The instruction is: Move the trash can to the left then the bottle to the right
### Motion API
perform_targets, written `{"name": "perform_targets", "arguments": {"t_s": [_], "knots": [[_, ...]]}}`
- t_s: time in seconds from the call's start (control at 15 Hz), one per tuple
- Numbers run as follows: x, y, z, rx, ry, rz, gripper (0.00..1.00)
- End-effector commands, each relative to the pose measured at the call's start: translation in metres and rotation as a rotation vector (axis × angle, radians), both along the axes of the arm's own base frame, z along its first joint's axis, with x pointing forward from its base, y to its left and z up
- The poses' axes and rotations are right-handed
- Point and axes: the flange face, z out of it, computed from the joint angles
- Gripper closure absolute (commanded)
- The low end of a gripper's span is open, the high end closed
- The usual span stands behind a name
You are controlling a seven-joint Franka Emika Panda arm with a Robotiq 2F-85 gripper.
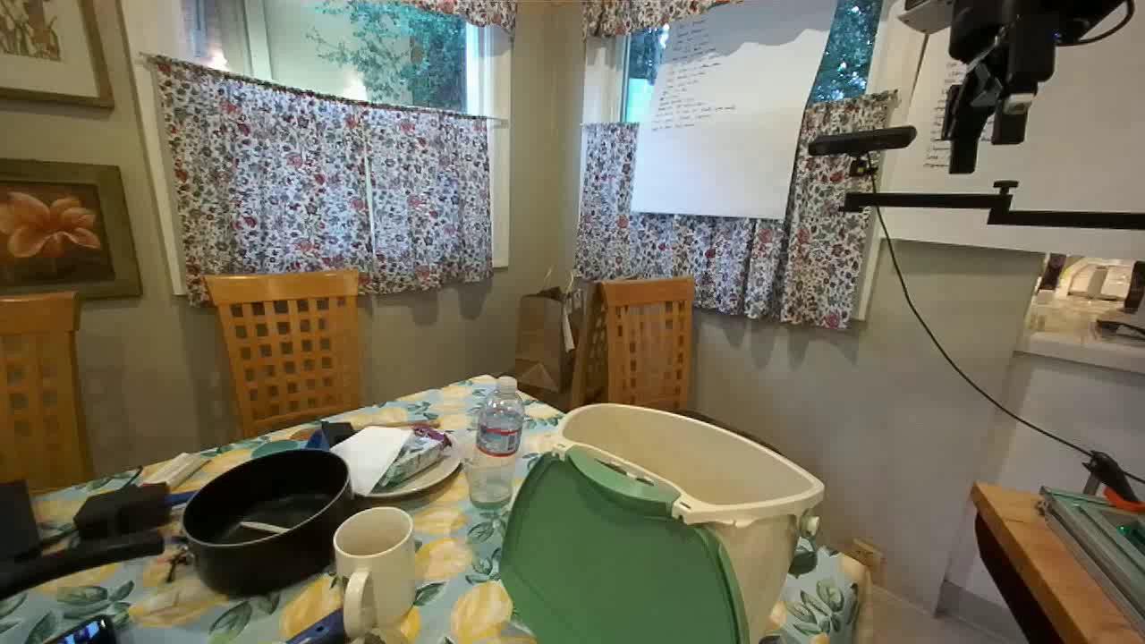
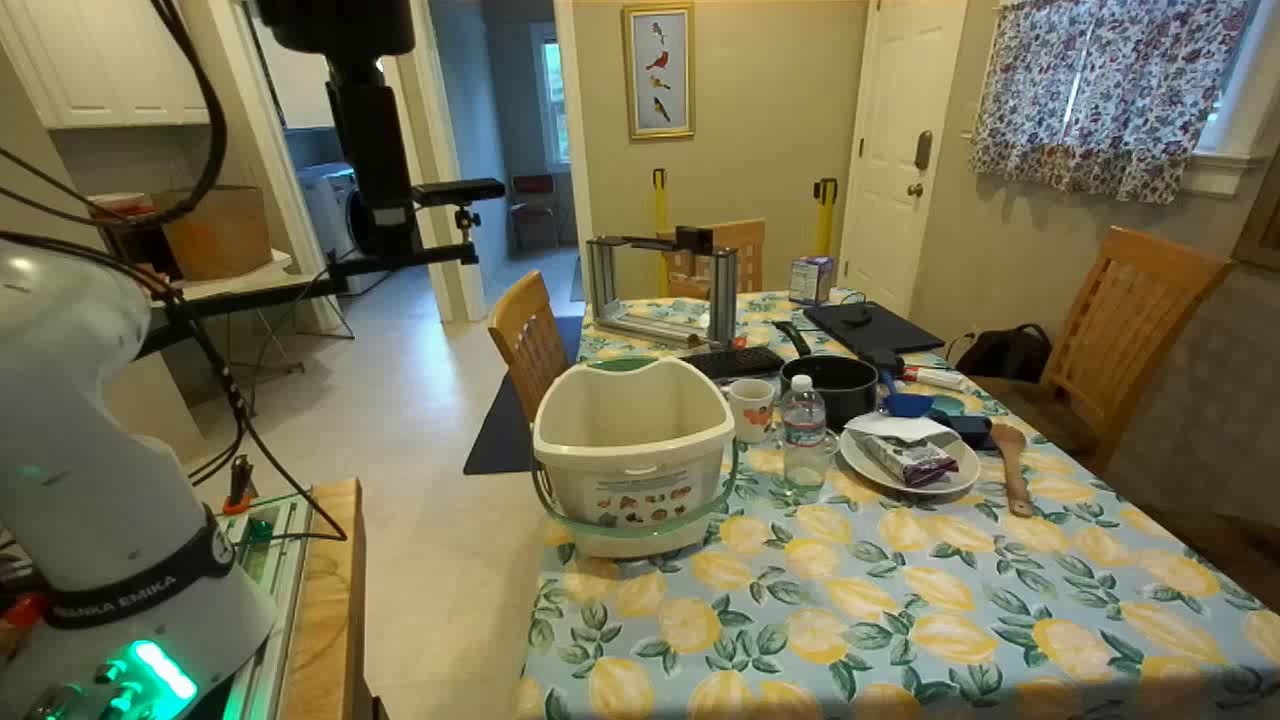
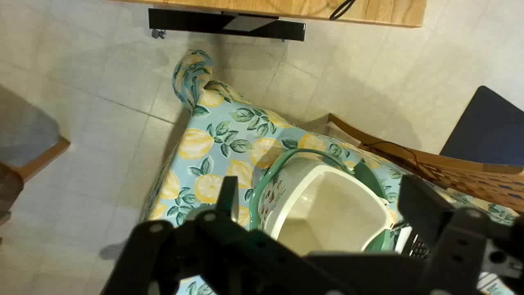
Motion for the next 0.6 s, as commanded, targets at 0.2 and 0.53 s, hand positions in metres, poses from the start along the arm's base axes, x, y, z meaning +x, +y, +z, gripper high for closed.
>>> {"name": "perform_targets", "arguments": {"t_s": [0.2, 0.53], "knots": [[0.0, 0.0, 0.001, 0.0, 0.001, 0.0, 0.0], [0.056, -0.017, -0.021, -0.018, -0.057, -0.121, 0.0]]}}
